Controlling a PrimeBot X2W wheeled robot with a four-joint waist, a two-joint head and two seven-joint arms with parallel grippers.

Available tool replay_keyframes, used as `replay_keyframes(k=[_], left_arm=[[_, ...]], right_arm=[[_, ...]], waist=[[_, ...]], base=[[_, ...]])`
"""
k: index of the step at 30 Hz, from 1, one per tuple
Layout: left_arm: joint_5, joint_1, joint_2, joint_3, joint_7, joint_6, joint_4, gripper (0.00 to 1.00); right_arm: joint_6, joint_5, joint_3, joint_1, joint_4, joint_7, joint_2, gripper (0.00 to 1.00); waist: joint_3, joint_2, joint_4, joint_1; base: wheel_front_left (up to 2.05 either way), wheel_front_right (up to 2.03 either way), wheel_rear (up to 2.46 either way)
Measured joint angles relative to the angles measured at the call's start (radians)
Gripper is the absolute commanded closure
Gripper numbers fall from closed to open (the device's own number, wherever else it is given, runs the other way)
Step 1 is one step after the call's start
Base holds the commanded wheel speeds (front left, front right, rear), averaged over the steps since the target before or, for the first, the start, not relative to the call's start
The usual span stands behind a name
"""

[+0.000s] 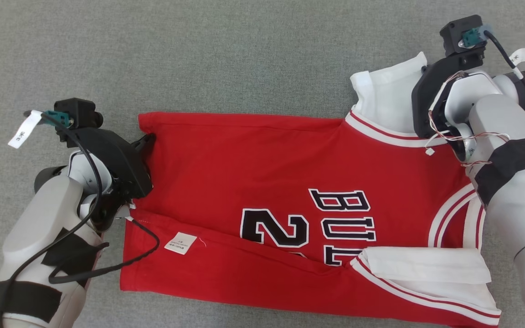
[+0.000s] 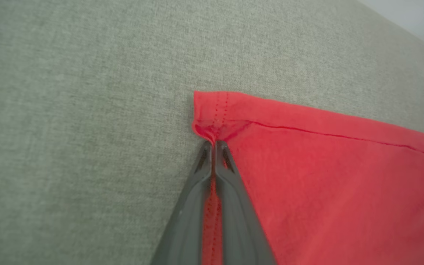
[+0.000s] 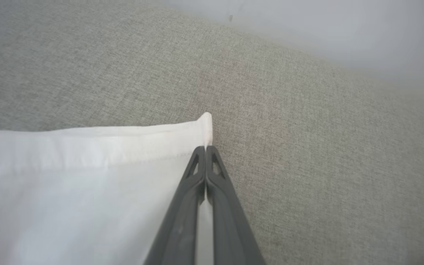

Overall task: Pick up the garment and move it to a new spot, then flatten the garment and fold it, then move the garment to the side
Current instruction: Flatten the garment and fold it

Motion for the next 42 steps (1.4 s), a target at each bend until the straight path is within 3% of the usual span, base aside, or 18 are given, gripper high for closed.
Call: replay_keyframes(k=[10, 28, 37, 42], left_arm=[[-0.004, -0.001, 0.026, -0.060, -0.080, 0.000, -0.025, 1.00], [0.016, -0.002, 0.047, -0.119, -0.323, 0.000, -0.005, 1.00], [-0.007, 0.102, 0.071, -0.146, -0.411, 0.000, -0.023, 1.00], [-0.048, 0.132, 0.098, -0.137, -0.441, 0.000, -0.028, 1.00]], right_arm=[[0.034, 0.002, -0.018, -0.012, 0.025, -0.112, -0.021, 1.00], [0.080, 0.059, -0.056, -0.008, 0.055, -0.346, -0.007, 1.00], [0.114, 0.144, -0.094, 0.162, 0.016, -0.505, -0.009, 1.00], [0.115, 0.180, -0.089, 0.251, -0.034, -0.522, -0.021, 1.00]], waist=[[-0.014, 0.0000, 0.000, 0.0001], [-0.080, 0.0000, -0.012, 0.0001], [-0.154, 0.0000, -0.030, -0.0001], [-0.190, -0.0001, -0.048, -0.0001]], base=[[0.00, 0.00, 0.00], [0.00, 0.00, 0.00], [0.00, 0.00, 0.00], [0.00, 0.00, 0.00]])
